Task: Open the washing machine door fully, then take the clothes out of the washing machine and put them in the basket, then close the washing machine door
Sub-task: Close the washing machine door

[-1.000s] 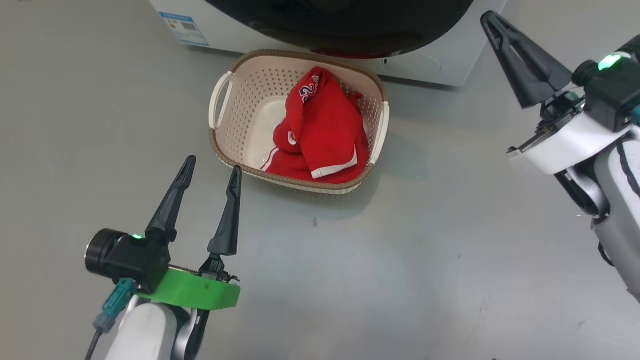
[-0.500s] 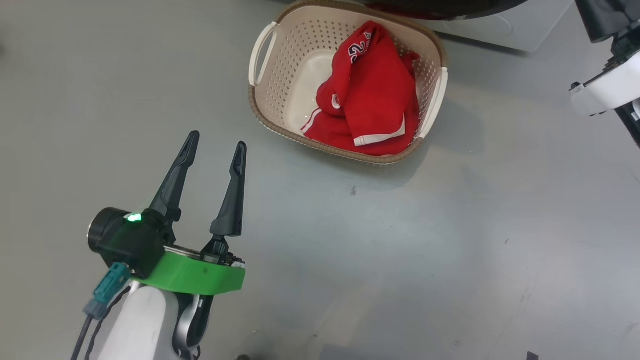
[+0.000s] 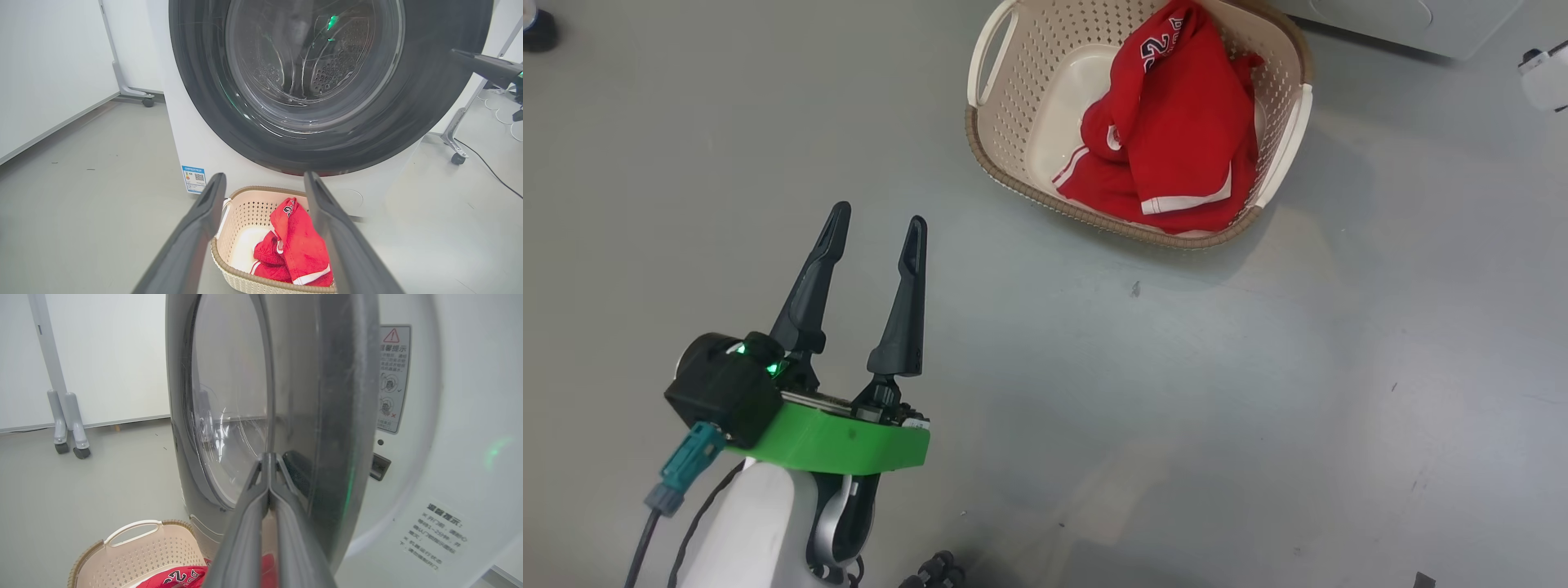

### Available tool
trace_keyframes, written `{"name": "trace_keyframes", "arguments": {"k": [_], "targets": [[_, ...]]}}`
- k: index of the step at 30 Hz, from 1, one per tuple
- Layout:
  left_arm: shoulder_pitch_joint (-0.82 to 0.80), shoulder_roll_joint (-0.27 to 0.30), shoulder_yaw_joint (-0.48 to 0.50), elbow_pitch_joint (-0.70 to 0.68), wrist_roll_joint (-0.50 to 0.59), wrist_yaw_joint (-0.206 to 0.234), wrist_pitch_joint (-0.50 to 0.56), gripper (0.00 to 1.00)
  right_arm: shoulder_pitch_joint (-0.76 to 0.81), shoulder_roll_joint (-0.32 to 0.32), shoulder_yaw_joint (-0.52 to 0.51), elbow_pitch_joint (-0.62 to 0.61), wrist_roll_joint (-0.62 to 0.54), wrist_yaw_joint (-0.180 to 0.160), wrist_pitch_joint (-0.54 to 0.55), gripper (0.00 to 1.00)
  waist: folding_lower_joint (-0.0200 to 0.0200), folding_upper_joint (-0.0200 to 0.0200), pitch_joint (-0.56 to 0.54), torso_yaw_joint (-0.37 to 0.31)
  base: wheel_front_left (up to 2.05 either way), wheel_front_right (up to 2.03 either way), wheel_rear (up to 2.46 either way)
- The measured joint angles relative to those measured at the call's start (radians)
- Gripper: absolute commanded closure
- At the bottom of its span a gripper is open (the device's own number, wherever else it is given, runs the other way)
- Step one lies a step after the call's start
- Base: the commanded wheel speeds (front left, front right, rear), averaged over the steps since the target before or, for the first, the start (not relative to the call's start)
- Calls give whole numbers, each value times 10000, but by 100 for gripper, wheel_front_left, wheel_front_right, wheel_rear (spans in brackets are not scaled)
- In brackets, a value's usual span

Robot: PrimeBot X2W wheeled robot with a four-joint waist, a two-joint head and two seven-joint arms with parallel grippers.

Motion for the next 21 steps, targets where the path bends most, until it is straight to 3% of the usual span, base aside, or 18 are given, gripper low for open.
{"name": "trace_keyframes", "arguments": {"k": [14, 21], "targets": [[-345, -13, -543, -56, 113, 75, 0, 0, -1466, -706, 69, 842, 171, 0, 127, 100, 0, 0, 495, 222, 0, 0, 0], [-426, -35, -569, -59, -90, 174, 0, 0, -2055, -761, -58, 1319, 148, 109, 173, 100, 0, 0, 648, 387, 0, 0, 0]]}}
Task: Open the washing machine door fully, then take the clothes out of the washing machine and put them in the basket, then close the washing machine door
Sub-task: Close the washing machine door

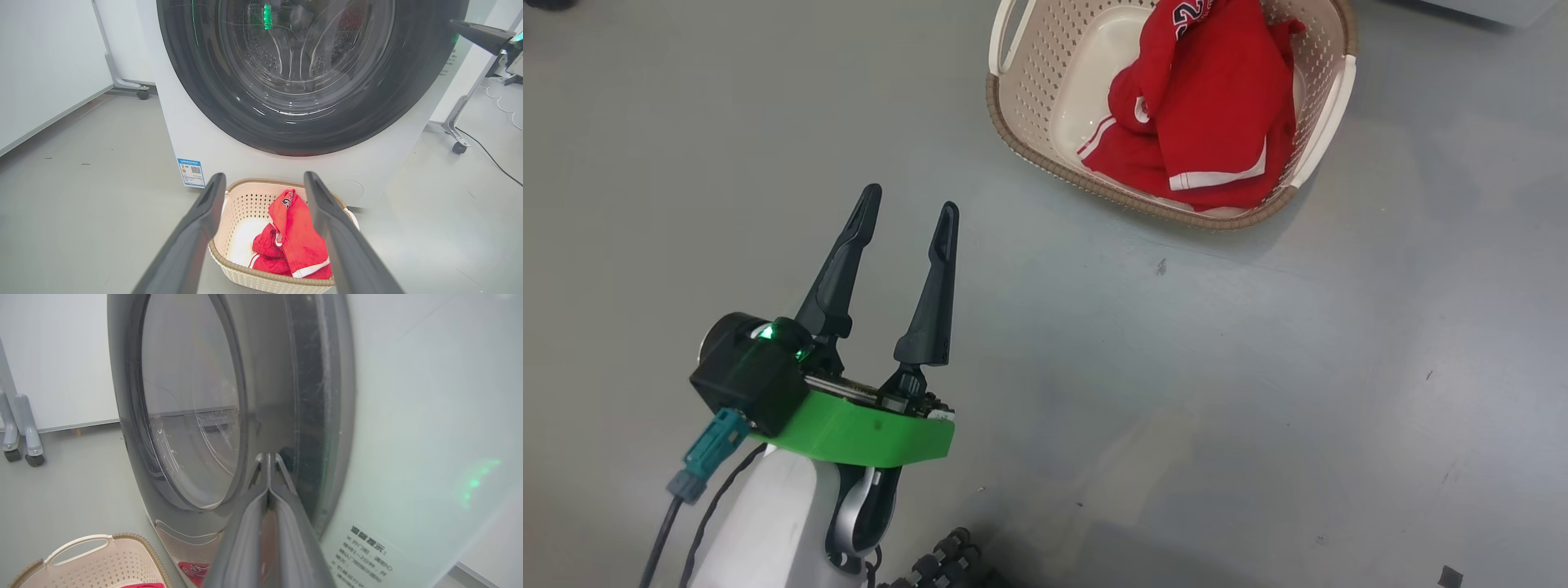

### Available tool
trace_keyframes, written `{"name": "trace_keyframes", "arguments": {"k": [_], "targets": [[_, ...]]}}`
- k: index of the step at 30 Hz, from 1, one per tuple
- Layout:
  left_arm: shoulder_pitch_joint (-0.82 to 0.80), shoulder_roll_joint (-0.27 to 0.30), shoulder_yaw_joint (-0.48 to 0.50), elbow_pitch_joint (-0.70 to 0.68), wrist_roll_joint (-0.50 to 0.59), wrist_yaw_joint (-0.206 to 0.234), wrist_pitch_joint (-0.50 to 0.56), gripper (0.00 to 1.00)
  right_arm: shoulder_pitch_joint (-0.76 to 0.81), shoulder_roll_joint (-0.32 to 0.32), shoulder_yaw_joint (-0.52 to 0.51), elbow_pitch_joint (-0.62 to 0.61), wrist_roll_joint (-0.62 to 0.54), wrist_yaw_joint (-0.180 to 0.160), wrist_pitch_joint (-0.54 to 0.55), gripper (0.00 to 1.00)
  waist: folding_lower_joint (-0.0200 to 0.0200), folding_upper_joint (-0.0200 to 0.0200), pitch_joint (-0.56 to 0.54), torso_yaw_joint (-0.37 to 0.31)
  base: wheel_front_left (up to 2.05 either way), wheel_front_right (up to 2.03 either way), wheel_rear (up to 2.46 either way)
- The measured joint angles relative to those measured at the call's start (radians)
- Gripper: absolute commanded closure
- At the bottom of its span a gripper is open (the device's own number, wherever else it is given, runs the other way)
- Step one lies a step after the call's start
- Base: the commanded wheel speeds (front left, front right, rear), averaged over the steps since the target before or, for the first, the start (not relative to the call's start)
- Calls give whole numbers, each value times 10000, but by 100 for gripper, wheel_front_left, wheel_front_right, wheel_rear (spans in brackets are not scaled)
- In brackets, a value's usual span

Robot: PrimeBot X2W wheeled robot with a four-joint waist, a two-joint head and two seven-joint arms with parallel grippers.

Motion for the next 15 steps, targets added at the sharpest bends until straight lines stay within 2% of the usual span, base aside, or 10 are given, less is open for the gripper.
{"name": "trace_keyframes", "arguments": {"k": [8, 15], "targets": [[-2, -6, -2, 6, -13, 119, 0, 0, -194, 301, -127, 522, 4, 138, -201, 100, 0, 0, 16, 57, 0, 0, 0], [-64, -8, 35, 86, -10, 132, 0, 0, -232, 562, 19, 932, 2, 128, -537, 100, 1, 0, -53, -1, 0, 0, 0]]}}
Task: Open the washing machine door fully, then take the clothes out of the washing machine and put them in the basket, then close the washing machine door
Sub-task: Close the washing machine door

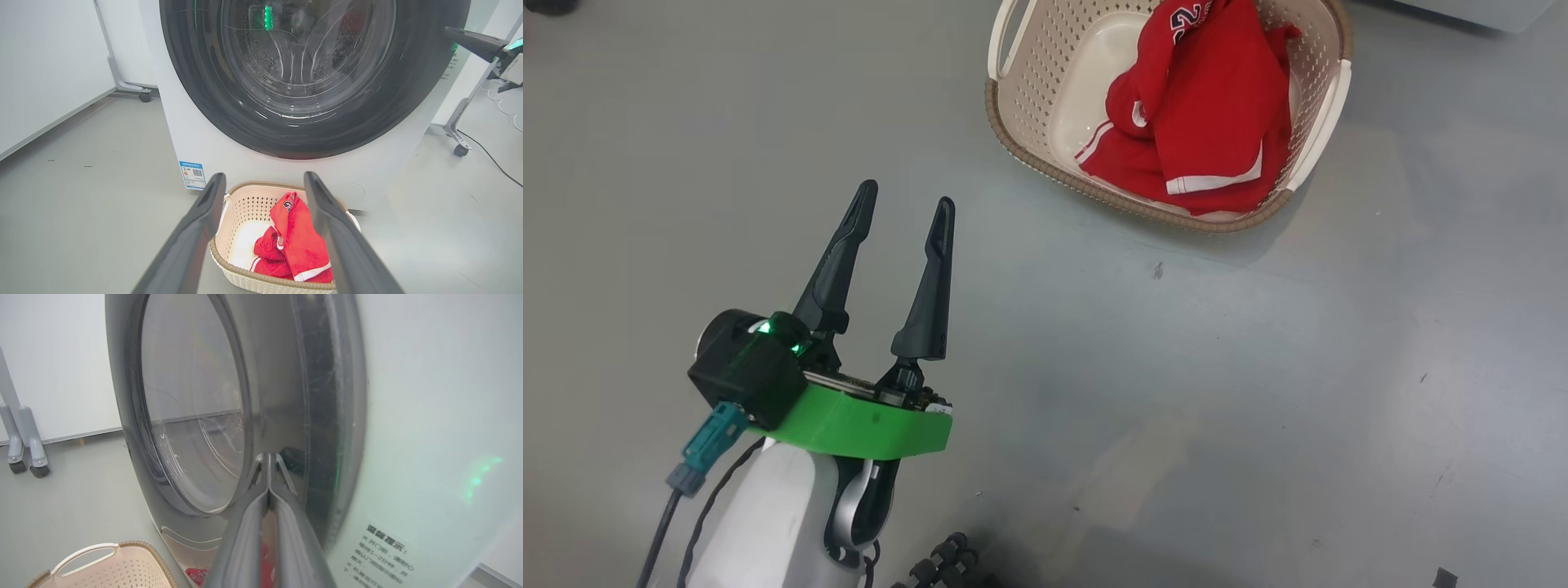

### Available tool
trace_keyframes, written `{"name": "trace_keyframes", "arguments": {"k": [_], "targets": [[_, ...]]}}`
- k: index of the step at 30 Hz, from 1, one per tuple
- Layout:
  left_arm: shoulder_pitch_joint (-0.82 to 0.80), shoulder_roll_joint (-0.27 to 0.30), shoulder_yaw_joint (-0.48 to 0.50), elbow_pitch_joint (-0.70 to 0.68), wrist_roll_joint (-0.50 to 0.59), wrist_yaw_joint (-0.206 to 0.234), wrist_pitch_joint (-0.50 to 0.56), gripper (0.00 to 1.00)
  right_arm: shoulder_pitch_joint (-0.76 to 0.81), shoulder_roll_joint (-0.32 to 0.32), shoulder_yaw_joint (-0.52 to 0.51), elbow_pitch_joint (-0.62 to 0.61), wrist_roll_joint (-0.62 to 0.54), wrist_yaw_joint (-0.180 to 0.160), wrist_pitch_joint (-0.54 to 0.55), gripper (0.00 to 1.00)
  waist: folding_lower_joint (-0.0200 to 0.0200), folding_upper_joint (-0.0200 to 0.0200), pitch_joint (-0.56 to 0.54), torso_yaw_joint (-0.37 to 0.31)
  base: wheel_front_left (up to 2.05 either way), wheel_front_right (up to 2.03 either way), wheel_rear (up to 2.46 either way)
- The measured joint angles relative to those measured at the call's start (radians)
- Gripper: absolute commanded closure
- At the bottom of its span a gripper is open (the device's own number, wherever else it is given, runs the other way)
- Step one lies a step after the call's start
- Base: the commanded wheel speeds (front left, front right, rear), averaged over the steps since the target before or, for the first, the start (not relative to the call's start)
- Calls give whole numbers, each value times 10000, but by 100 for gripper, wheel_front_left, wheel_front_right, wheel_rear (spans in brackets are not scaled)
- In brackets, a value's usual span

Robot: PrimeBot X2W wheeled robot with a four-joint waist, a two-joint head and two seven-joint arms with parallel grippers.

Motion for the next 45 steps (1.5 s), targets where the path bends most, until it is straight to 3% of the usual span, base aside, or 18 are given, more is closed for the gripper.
{"name": "trace_keyframes", "arguments": {"k": [10, 20, 37, 45], "targets": [[-153, -6, 274, 422, 499, -15, 0, 0, 779, 328, 453, 972, 67, -221, -535, 100, 0, 0, -668, -282, 0, 0, 0], [-140, -8, 692, 924, 823, -159, 0, 0, 2520, 1446, 466, 1308, 769, -242, -755, 100, 0, 0, -1747, -847, 0, 0, 0], [994, 44, 1879, 1689, 1187, -412, 0, 0, 5612, 2765, -508, 487, 1080, -270, -754, 100, -1, 0, -3713, -2882, 0, 0, 0], [1536, 48, 1948, 1779, 1252, -466, 0, 0, 6855, 2982, -1406, -48, 1170, -635, -754, 100, -1, 0, -4596, -3896, 0, 0, 0]]}}
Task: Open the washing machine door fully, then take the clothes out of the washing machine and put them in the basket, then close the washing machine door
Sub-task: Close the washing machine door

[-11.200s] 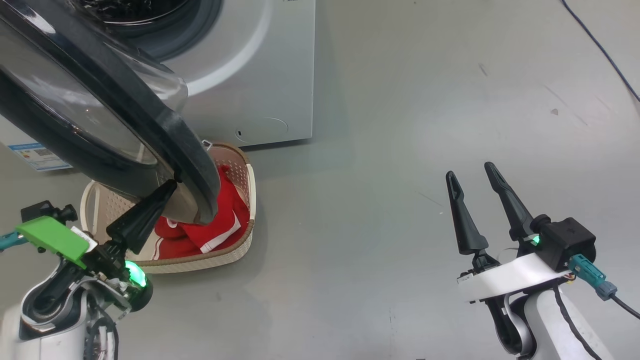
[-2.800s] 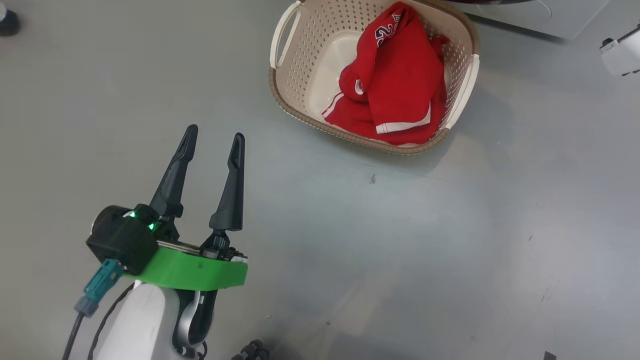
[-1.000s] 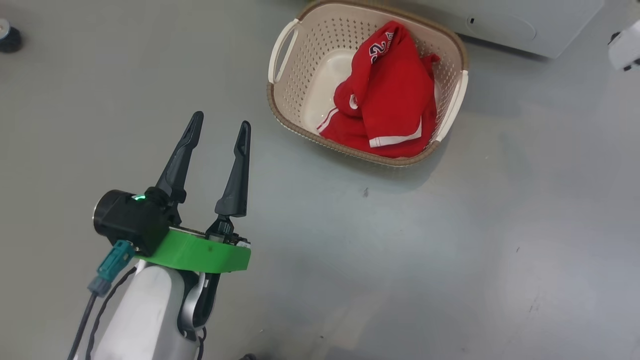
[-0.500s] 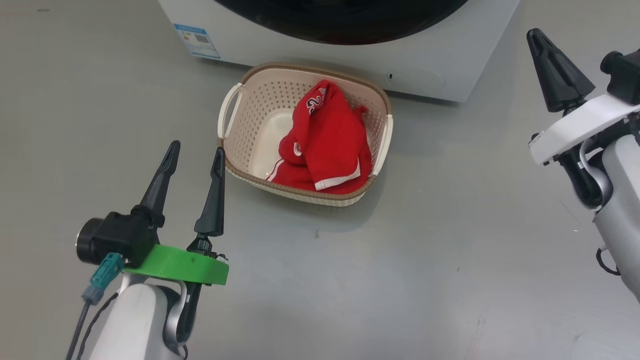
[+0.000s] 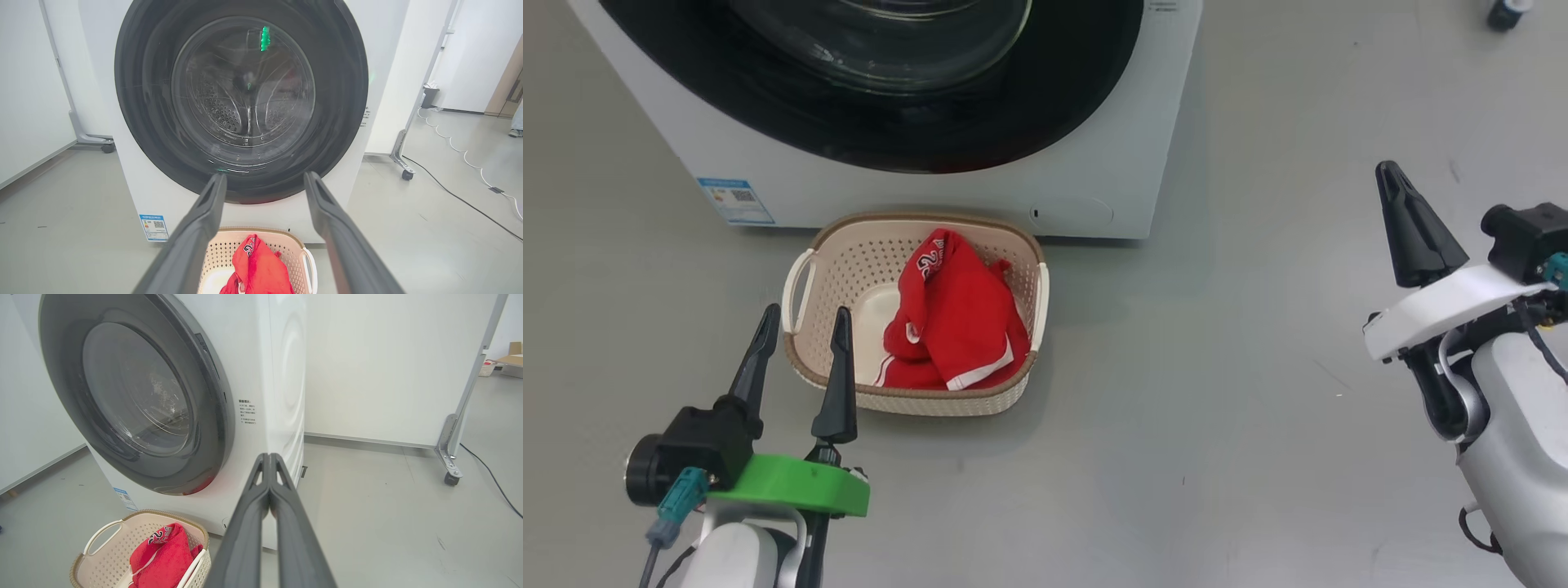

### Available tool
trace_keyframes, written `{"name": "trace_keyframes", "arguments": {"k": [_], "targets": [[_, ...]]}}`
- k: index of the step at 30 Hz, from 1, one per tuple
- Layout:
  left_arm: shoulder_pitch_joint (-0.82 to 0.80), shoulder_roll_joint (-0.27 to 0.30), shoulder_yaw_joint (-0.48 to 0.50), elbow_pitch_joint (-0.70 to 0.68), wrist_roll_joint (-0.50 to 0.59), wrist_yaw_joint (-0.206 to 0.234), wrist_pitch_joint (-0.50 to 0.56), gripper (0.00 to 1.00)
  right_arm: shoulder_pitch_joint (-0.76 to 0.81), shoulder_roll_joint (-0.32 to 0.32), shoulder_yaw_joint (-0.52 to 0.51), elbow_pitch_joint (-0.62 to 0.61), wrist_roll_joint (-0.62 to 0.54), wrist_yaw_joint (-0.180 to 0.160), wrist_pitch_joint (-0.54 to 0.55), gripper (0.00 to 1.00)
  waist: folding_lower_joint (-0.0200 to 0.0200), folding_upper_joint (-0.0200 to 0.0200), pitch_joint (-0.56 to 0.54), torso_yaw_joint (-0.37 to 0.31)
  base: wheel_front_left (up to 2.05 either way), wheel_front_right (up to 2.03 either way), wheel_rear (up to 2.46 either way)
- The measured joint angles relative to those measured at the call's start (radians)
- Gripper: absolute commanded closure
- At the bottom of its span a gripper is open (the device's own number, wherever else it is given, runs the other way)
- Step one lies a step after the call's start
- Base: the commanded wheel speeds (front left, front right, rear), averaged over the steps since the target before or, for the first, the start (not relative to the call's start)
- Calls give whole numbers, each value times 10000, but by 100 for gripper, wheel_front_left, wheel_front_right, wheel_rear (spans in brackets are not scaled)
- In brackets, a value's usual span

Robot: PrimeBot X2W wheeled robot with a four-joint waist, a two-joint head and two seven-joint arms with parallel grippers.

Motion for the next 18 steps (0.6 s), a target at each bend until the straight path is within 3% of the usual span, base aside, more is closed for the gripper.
{"name": "trace_keyframes", "arguments": {"k": [9, 18], "targets": [[291, 6, -159, 94, 261, -123, 0, 0, 1317, 113, -744, -765, -125, -428, 2, 100, 0, 0, -783, -810, 0, 0, 0], [1060, 17, -316, 205, 265, -167, 0, 0, 2681, 460, -1175, -1430, -360, -593, 2, 100, 0, 0, -1389, -1134, 0, 0, 0]]}}
